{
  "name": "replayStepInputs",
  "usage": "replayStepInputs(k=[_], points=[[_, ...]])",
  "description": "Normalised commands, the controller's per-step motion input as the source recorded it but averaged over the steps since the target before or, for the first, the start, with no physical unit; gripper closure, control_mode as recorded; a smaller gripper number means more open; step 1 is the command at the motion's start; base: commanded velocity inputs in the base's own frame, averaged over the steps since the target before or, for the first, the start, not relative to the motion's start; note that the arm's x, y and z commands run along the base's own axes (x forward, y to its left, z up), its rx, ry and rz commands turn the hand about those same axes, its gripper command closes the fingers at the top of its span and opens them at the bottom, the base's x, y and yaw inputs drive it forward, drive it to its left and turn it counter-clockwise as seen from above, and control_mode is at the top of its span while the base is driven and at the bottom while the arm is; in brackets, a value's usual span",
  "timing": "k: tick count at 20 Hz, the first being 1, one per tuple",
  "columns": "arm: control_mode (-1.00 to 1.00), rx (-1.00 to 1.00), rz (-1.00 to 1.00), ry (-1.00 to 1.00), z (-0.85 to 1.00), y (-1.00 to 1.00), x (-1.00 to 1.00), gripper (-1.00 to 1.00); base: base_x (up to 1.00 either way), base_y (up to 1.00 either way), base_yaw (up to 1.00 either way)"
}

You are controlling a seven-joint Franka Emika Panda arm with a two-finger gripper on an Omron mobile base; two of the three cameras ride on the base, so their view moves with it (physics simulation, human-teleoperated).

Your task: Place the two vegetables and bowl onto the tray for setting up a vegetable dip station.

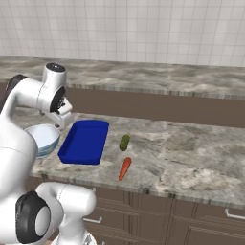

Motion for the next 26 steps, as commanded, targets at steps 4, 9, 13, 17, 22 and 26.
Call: replayStepInputs(k=[4,9,13,17,22,26], points=[[-1.0,0.0,-0.02,0.23,-0.06,0.12,-0.04,-1.0,0.0,0.0,0.0],[-1.0,0.0,-0.01,0.26,-0.12,0.12,-0.08,-1.0,0.0,0.0,0.0],[-1.0,0.0,0.0,0.12,-0.2,0.11,-0.11,-1.0,0.0,0.0,0.0],[-1.0,0.0,0.0,0.01,-0.25,0.05,-0.15,-1.0,0.0,0.0,0.0],[-1.0,0.0,0.0,-0.01,-0.28,0.04,-0.17,-1.0,0.0,0.0,0.0],[-1.0,-0.05,0.0,-0.09,-0.31,0.02,-0.17,-1.0,0.0,0.0,0.0]])
